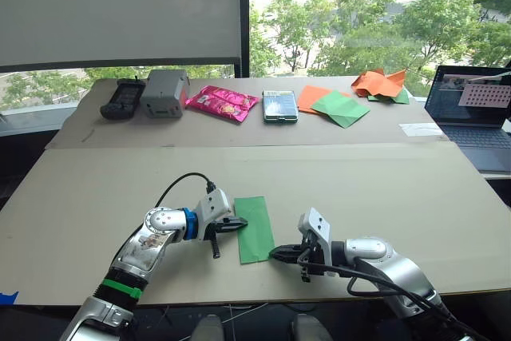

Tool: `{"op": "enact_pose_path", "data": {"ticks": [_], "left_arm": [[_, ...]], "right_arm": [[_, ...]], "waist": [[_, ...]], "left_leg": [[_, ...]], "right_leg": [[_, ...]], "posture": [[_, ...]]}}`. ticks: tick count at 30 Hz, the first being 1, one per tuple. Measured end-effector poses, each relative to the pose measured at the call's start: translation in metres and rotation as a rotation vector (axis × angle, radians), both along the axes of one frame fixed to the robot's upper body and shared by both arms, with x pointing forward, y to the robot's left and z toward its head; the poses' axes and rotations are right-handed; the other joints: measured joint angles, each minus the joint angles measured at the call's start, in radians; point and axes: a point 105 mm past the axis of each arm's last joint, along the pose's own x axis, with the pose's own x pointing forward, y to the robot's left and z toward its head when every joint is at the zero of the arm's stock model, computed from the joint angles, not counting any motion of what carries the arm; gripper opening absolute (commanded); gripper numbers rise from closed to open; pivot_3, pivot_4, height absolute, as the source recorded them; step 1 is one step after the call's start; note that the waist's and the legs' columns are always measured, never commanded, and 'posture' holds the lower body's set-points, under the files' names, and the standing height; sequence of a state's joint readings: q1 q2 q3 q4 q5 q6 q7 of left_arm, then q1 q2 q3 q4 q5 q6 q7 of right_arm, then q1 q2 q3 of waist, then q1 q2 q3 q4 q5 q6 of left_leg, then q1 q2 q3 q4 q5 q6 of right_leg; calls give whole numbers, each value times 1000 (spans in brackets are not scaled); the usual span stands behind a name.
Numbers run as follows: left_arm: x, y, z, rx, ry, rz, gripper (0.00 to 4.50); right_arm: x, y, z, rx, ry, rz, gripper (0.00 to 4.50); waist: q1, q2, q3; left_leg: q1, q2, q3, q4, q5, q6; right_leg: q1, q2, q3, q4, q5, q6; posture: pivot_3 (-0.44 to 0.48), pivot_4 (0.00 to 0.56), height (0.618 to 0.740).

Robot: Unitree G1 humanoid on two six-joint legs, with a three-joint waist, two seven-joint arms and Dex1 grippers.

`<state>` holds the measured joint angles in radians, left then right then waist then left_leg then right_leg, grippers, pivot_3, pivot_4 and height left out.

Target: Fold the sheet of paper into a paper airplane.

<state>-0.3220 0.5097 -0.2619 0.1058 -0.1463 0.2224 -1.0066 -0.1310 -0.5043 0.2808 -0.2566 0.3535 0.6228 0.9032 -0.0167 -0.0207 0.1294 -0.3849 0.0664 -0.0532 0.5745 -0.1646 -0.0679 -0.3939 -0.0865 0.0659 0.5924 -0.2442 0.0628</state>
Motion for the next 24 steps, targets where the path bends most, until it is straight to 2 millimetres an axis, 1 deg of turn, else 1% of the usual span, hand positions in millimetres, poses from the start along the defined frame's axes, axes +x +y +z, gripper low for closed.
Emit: {"op": "enact_pose_path", "data": {"ticks": [2, 3, 4, 5, 6, 7, 8, 9, 11, 13, 17, 19, 24], "left_arm": [[0, -1, 2, -12, 2, -2, 0], [-1, 0, 4, -23, 9, 2, 0], [-1, 3, 6, -42, 24, 13, 0], [-3, 7, 11, -72, 40, 28, 0], [-4, 11, 17, -97, 47, 37, 0], [-3, 14, 25, -118, 43, 45, 0], [-4, 18, 35, -137, 33, 50, 0], [-4, 22, 43, -150, 24, 56, 0], [-5, 30, 54, -164, 14, 71, 0], [-8, 35, 54, -158, 24, 76, 0], [-13, 36, 42, -121, 49, 75, 0], [-14, 31, 35, -108, 62, 62, 0], [-14, 18, 21, -114, 82, 44, 0]], "right_arm": [[3, -2, 5, 31, 14, -31, 43], [5, -3, 14, 68, 6, -52, 43], [8, -4, 27, 117, -13, -74, 43], [9, -4, 47, 180, -49, -93, 43], [9, -5, 63, 224, -86, -106, 43], [9, -7, 75, 246, -118, -112, 43], [7, -7, 84, 254, -141, -116, 43], [5, -6, 87, 251, -151, -116, 43], [0, -4, 86, 247, -136, -120, 43], [-2, -5, 81, 228, -122, -142, 43], [-1, -10, 72, 178, -119, -186, 43], [-2, -10, 66, 155, -112, -198, 43], [-1, -13, 63, 139, -112, -220, 43]], "waist": [[1, 1, 1], [1, 2, 2], [1, 1, 3], [1, 1, 3], [-1, 0, 4], [0, -1, 4], [0, -1, 4], [0, -1, 4], [1, -1, 4], [2, 0, 4], [3, -1, 5], [3, -1, 5], [4, -1, 5]], "left_leg": [[-2, 0, 0, 0, 0, 0], [-5, 0, 0, 0, 0, 0], [-7, 0, 0, 0, 0, 0], [-10, 0, 0, -1, 0, 0], [-11, 0, 0, -1, 0, 1], [-10, 1, 0, -1, 0, 1], [-9, 1, 0, -1, 0, 0], [-9, 1, 0, -2, 0, 0], [-8, 1, 0, -2, 0, 0], [-8, 1, 0, -2, 0, 0], [-8, 0, 1, -2, 0, 0], [-9, 0, 2, -2, 0, 0], [-10, 0, 3, -2, 0, 0]], "right_leg": [[-2, 0, 0, 0, 0, 0], [-4, 0, 0, 0, 0, 0], [-8, 0, 0, 1, 0, 0], [-10, 0, 0, 1, 0, 0], [-10, 1, 0, 2, 0, 0], [-10, 1, 0, 2, 0, 0], [-10, 1, 0, 2, 0, 0], [-10, 1, 0, 2, 0, 0], [-9, 1, 0, 2, 0, 0], [-9, 0, 0, 1, 0, 0], [-9, -1, 0, -4, 0, 0], [-10, -2, 0, -6, 0, 0], [-10, -3, 0, -7, 0, 0]], "posture": [[0, 150, 718], [0, 150, 718], [0, 150, 718], [0, 150, 718], [0, 150, 718], [0, 150, 718], [0, 150, 718], [0, 150, 718], [0, 150, 718], [0, 150, 718], [0, 150, 718], [0, 150, 718], [0, 150, 718]]}}
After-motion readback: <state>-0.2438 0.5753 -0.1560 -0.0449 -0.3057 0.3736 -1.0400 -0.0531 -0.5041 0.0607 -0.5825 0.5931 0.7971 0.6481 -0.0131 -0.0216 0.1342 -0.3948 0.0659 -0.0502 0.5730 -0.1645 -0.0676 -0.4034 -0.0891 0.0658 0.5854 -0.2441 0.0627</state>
